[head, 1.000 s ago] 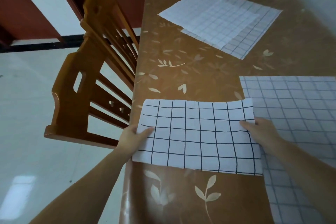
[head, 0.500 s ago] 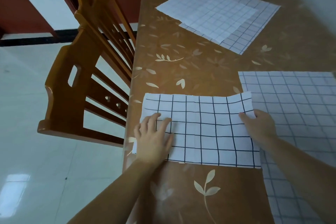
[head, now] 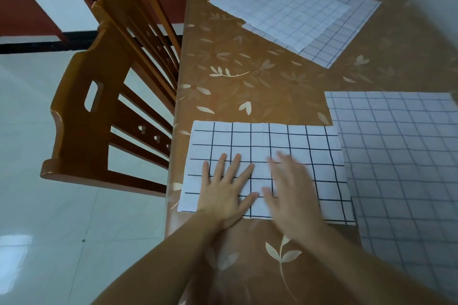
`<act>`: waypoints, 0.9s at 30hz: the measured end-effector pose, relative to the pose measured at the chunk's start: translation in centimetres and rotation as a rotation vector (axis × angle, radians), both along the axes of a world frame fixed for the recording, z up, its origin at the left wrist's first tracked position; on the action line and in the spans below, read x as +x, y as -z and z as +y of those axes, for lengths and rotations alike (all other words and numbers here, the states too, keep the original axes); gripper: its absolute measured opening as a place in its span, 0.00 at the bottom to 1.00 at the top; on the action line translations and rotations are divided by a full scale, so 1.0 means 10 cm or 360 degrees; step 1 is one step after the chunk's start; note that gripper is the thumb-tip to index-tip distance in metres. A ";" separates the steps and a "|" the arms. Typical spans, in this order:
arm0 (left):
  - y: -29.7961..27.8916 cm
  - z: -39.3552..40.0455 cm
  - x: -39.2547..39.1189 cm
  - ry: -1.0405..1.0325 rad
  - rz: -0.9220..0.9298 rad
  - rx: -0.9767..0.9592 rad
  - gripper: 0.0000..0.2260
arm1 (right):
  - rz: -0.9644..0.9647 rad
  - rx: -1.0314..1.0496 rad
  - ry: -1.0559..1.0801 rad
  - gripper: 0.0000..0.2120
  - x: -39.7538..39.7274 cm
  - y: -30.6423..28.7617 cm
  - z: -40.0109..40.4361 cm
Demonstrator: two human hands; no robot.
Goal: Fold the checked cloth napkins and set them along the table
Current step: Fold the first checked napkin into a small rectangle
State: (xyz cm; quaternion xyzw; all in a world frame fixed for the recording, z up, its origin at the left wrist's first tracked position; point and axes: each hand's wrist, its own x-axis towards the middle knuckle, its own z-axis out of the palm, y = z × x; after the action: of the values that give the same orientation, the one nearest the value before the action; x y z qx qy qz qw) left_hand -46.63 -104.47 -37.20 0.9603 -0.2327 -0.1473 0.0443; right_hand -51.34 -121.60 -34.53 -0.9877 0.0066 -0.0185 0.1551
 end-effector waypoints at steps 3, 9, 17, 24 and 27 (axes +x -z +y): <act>0.02 0.02 0.00 0.0047 -0.0016 0.0050 0.30 | 0.0115 -0.0119 -0.0163 0.28 -0.16 0.25 0.41; 0.05 0.00 -0.01 -0.0041 -0.0036 -0.0027 0.28 | 0.0241 -0.0281 0.0021 0.31 -0.20 0.40 0.14; 0.03 0.32 0.05 -0.0094 -0.0069 -0.0006 0.31 | 0.0378 -0.0408 0.0194 0.35 -0.36 0.43 -0.67; -0.06 0.62 0.07 -0.0160 -0.0147 0.0139 0.30 | 0.0485 -0.0432 0.0085 0.41 -0.36 0.32 -0.80; -0.12 0.27 -0.10 0.0079 -0.0243 -0.0068 0.26 | 0.0589 -0.0478 0.0058 0.39 -0.35 0.24 -0.81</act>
State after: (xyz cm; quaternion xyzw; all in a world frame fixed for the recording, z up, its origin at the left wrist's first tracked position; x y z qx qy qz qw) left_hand -47.66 -101.76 -36.02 0.9616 -0.2621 -0.0695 0.0431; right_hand -54.83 -129.69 -36.97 -0.9860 0.0501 0.1591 0.0024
